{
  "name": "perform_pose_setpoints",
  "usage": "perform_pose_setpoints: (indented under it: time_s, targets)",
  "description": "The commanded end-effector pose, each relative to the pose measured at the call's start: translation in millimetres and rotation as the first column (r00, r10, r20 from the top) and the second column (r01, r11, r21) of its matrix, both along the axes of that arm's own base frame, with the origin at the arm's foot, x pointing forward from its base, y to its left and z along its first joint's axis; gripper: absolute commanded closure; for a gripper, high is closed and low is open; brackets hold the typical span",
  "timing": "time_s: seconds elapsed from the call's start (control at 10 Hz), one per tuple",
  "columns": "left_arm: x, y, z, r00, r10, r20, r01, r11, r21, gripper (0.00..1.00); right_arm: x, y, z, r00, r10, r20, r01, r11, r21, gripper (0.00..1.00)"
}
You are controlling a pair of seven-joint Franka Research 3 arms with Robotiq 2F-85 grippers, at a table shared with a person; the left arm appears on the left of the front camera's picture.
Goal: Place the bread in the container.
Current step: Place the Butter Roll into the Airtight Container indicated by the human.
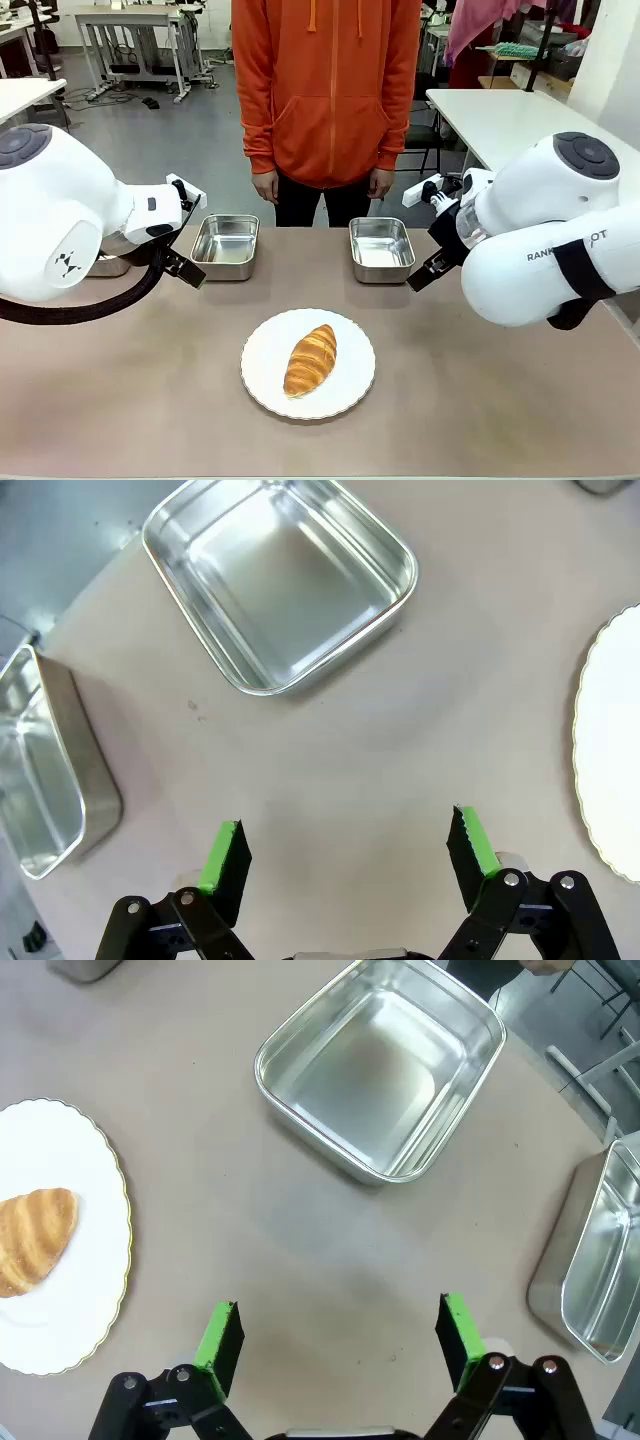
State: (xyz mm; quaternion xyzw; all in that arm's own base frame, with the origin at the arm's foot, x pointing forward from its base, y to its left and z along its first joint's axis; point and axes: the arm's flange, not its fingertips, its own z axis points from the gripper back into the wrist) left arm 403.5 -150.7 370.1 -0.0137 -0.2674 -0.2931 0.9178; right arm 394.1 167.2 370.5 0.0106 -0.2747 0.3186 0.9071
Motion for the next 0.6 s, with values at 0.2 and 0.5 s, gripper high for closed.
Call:
perform_pose_setpoints:
  time_s: [0.2,0.5]
  targets:
    - [0.0,0.0,0.1,1.0,0.0,0.0,0.0,1.0,0.0,0.0,0.0,0.0,0.1,1.0,0.0,0.0,0.0,1.0,0.0,0.0]
    - [0.0,0.0,0.1,1.0,0.0,0.0,0.0,1.0,0.0,0.0,0.0,0.0,0.1,1.0,0.0,0.0,0.0,1.0,0.0,0.0]
